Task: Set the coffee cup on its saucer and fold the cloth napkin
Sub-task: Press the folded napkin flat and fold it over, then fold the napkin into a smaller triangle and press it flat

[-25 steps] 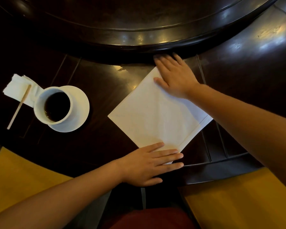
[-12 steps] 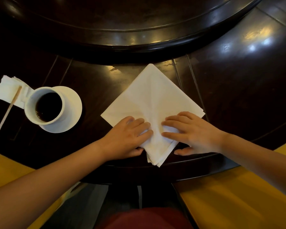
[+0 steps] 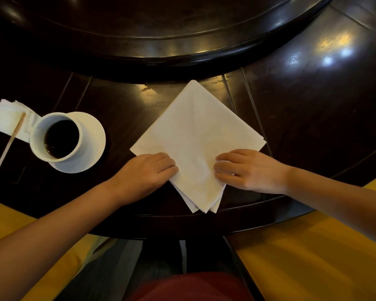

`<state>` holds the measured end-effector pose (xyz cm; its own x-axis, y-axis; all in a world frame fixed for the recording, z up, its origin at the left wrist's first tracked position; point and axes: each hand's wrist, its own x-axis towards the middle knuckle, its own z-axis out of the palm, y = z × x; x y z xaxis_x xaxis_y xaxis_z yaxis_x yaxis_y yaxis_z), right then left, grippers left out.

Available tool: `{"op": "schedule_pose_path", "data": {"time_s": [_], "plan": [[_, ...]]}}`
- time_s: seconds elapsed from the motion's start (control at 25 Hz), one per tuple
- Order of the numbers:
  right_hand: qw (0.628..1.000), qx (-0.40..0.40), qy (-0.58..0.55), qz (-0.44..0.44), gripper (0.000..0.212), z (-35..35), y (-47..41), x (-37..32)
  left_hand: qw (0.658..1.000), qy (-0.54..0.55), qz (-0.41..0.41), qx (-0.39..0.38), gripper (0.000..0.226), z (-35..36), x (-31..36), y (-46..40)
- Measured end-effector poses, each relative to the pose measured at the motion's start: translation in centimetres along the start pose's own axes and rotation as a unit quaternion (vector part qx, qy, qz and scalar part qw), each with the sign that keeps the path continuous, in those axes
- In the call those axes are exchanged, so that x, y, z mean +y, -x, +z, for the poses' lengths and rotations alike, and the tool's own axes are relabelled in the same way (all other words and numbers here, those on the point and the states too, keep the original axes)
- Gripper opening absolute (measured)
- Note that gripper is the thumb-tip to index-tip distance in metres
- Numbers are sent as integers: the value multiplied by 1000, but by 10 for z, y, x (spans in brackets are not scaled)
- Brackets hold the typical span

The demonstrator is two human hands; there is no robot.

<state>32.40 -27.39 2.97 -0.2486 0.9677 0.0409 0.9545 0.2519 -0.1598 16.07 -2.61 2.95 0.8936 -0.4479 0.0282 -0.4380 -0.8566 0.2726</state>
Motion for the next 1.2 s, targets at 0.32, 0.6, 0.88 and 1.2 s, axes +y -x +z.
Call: {"op": "schedule_pose_path", "data": {"time_s": [0.32, 0.6, 0.88, 1.2], "plan": [[957, 142, -123, 222, 17, 9, 4, -33, 987, 88, -105, 81, 26, 11, 13, 23], [805, 312, -258, 433, 20, -4, -8, -65, 879, 226, -330, 260, 21, -8, 49, 20], [731, 232, -338, 545, 16, -42, -39, -17, 814, 224, -448, 292, 14, -25, 28, -23], [681, 101, -412, 597, 24, -37, -55, 35, 811, 171, -503, 246, 17, 7, 7, -41]]}}
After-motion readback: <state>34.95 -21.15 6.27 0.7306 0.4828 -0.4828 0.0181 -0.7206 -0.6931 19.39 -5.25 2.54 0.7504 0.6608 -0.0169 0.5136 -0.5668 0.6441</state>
